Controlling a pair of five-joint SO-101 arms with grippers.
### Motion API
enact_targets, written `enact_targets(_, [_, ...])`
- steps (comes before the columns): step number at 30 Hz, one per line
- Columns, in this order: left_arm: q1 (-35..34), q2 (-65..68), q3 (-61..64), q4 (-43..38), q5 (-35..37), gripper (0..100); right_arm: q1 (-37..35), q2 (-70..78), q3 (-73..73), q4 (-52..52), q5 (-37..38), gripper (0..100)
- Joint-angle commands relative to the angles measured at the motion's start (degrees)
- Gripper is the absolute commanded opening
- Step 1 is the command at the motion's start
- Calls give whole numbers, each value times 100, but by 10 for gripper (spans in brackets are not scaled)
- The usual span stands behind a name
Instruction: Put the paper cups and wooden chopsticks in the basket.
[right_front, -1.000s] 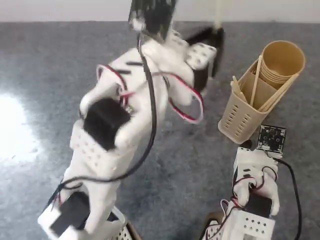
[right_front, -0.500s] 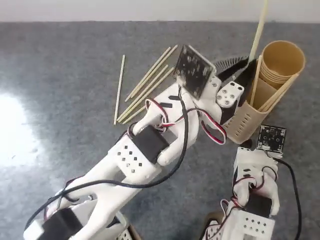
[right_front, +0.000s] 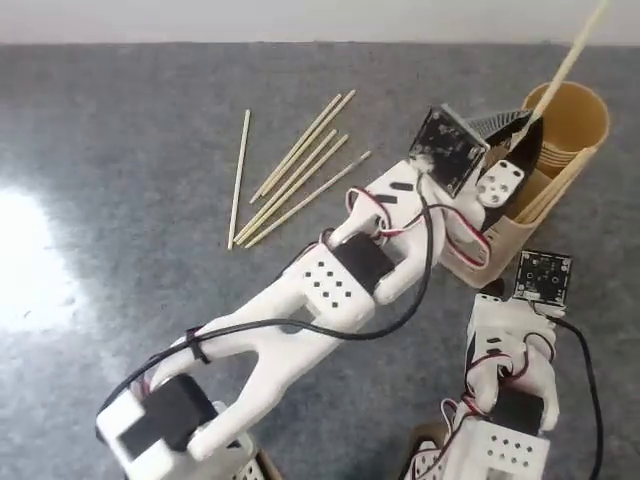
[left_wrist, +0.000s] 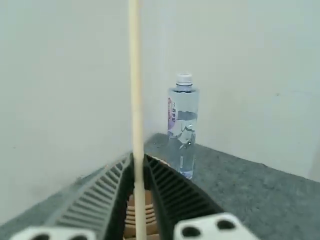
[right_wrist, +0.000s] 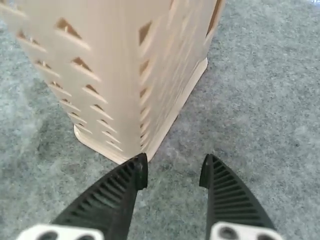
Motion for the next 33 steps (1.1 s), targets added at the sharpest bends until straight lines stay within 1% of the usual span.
enact_targets(1, [53, 70, -585, -79, -255, 11, -207, -75, -35, -127, -9, 176])
enact_targets(5, [44, 149, -611, 0, -237, 11, -321, -75, 35, -136, 308, 176])
enact_targets(12, [62, 158, -989, -62, -237, 11, -400, -75, 44, -136, 343, 176])
enact_targets(19, [396, -62, -1095, 141, -264, 11, -400, -75, 44, -136, 343, 176])
enact_targets(27, [158, 536, -1121, 97, -246, 11, -400, -75, 44, -136, 343, 176])
enact_targets(31, [158, 1090, -1121, -448, -246, 11, -400, -75, 44, -136, 343, 176])
enact_targets(33, [158, 1336, -1121, -598, -246, 11, -400, -75, 44, -136, 343, 176])
